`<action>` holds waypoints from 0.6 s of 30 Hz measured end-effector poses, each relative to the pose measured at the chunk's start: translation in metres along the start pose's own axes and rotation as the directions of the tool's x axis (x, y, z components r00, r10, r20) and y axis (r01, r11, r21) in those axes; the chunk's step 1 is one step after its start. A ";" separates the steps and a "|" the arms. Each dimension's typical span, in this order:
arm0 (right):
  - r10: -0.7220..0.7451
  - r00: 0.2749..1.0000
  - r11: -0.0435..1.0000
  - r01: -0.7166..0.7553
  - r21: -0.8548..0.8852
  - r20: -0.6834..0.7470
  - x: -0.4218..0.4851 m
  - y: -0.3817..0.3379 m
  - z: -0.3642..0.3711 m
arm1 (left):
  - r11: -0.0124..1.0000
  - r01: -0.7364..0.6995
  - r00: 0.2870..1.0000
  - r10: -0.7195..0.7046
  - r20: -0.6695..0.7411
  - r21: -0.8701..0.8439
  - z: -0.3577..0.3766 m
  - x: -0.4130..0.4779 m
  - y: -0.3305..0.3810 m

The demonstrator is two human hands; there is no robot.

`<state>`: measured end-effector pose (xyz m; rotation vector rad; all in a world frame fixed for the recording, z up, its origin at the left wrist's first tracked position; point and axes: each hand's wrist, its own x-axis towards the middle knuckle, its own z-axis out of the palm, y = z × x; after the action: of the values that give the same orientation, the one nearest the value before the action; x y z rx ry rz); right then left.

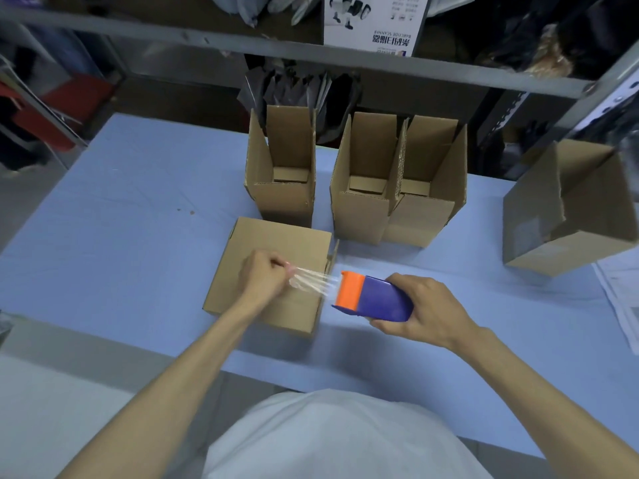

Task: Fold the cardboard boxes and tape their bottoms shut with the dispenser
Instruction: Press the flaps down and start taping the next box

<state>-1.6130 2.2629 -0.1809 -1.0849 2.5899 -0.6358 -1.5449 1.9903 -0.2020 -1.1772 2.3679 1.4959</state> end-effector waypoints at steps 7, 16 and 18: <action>0.083 0.996 0.993 -0.081 -0.089 0.025 -0.005 0.024 -0.004 | 0.982 -0.081 0.997 0.079 0.020 0.172 -0.003 0.002 -0.007; 0.089 0.993 0.989 -0.080 -0.126 0.073 0.000 0.028 -0.001 | 0.972 -0.103 0.993 0.114 -0.042 0.211 0.005 -0.002 -0.018; 0.101 0.991 0.988 -0.089 -0.125 0.087 0.001 0.030 -0.001 | 0.965 -0.128 0.989 0.143 -0.048 0.229 0.006 -0.004 -0.020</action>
<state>-1.6321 2.2813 -0.1943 -0.9936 2.6091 -0.4006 -1.5312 1.9931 -0.2183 -1.0447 2.6252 1.1973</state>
